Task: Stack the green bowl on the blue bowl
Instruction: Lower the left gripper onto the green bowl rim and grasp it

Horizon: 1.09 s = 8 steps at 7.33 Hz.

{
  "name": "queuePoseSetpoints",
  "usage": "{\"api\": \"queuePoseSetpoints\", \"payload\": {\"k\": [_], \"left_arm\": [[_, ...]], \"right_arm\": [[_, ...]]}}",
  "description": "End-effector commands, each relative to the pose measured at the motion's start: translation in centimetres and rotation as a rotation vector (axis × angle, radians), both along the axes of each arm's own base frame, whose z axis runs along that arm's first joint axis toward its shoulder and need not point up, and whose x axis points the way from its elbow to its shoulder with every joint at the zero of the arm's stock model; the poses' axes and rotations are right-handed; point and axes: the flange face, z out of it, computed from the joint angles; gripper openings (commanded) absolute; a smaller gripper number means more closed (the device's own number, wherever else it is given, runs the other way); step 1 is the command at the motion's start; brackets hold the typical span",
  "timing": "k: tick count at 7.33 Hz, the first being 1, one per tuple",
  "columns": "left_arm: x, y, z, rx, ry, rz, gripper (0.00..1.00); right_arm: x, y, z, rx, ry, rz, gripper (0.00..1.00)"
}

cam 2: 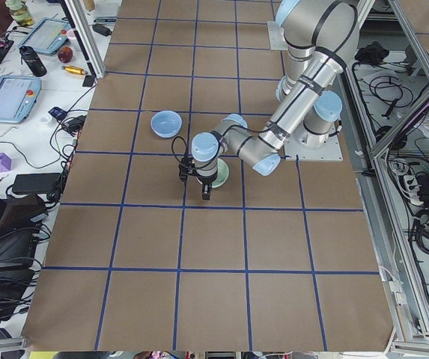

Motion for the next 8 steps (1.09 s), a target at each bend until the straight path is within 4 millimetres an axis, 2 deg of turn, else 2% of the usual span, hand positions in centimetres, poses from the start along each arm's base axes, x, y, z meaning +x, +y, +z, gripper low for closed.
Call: {"api": "queuePoseSetpoints", "payload": {"k": [1, 3, 4, 6, 8], "left_arm": [[0.9, 1.1, -0.8, 0.018, 0.025, 0.02, 0.33], [0.9, 1.4, -0.9, 0.035, 0.05, 0.027, 0.12], [0.7, 1.2, -0.5, 0.005, 0.069, 0.031, 0.11], [0.3, 0.7, 1.9, 0.001, 0.09, 0.035, 0.1], [0.5, -2.2, 6.5, -0.007, 0.107, 0.027, 0.1]], "right_arm": [[0.0, 0.0, 0.0, 0.0, 0.0, 0.0, 1.0], [0.0, 0.0, 0.0, 0.0, 0.0, 0.0, 1.0], [0.0, 0.0, 0.0, 0.0, 0.0, 0.0, 1.0], [0.0, 0.0, 0.0, 0.0, 0.0, 0.0, 1.0], [0.0, 0.0, 0.0, 0.0, 0.0, 0.0, 1.0]]}}
